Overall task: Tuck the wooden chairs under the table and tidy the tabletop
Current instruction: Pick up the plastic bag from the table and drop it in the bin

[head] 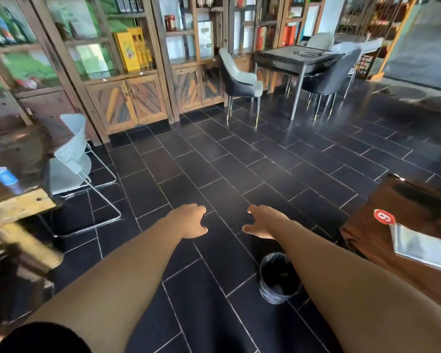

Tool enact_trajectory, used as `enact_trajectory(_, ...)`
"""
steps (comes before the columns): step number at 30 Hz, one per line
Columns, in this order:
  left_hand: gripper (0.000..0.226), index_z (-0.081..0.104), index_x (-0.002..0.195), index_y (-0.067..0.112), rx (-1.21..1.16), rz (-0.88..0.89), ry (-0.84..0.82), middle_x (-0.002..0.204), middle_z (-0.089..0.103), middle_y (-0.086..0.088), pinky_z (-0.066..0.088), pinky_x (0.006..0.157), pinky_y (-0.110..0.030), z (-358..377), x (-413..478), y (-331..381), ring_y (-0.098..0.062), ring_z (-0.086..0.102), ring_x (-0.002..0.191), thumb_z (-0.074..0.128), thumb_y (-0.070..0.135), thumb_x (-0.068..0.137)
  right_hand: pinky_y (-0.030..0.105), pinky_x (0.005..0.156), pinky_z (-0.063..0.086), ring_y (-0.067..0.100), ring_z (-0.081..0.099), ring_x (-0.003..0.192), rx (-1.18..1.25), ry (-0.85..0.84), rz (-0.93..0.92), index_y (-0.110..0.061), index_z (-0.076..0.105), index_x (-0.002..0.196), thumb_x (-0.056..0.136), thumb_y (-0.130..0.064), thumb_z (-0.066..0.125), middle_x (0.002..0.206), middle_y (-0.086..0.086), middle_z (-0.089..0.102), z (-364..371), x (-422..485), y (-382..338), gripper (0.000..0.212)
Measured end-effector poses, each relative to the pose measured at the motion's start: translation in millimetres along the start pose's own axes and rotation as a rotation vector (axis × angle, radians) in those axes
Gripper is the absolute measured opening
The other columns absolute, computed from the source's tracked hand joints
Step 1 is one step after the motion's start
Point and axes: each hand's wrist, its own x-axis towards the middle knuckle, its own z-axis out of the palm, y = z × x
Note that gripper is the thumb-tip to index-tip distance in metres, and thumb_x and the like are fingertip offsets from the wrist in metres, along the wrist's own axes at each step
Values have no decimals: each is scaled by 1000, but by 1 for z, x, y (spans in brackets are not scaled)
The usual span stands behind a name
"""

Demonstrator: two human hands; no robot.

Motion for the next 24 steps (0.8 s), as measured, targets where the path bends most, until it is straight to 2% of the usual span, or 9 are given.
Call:
enact_trajectory(3, 59, 44, 140, 18, 4, 2, -45, 132, 49, -1, 46, 96, -42, -18, 45, 4, -24, 51, 120, 59, 45, 89, 46, 99, 48, 30, 51, 128, -68, -43, 9, -21, 35, 149, 91, -50, 58, 149, 5, 44, -21, 37, 14, 69)
enact_trajectory(7, 54, 46, 137, 18, 6, 42, -44, 127, 50, 0, 45, 87, -37, -34, 110, 4, -23, 53, 113, 58, 43, 91, 46, 98, 49, 31, 52, 127, -114, -50, 37, -22, 35, 148, 90, -51, 57, 147, 5, 44, -46, 93, 28, 69)
enact_trajectory(12, 50, 48, 134, 19, 16, 83, -43, 128, 50, 0, 46, 89, -39, -54, 208, -9, -25, 53, 115, 56, 44, 91, 46, 99, 48, 30, 50, 129, -161, -62, 69, -24, 31, 151, 91, -51, 56, 149, 3, 42, -82, 178, 38, 70)
enact_trajectory(15, 47, 50, 128, 17, 26, 121, -37, 124, 52, -1, 47, 90, -41, -74, 279, -21, -25, 54, 112, 56, 45, 90, 44, 97, 48, 29, 52, 127, -132, -42, 112, -22, 36, 148, 91, -49, 57, 148, 3, 44, -107, 239, 46, 66)
enact_trajectory(20, 50, 49, 132, 16, 21, 199, -58, 122, 53, -1, 46, 87, -38, -123, 387, -40, -24, 54, 111, 57, 44, 91, 46, 105, 44, 28, 45, 136, 6, -33, 213, -25, 30, 153, 89, -49, 58, 153, 2, 39, -144, 323, 58, 73)
enact_trajectory(24, 47, 50, 127, 17, 65, 258, -56, 121, 53, 0, 47, 85, -38, -158, 466, -43, -23, 55, 108, 57, 45, 90, 46, 105, 45, 28, 46, 134, 21, -54, 285, -23, 32, 151, 90, -51, 58, 152, 2, 42, -172, 374, 82, 72)
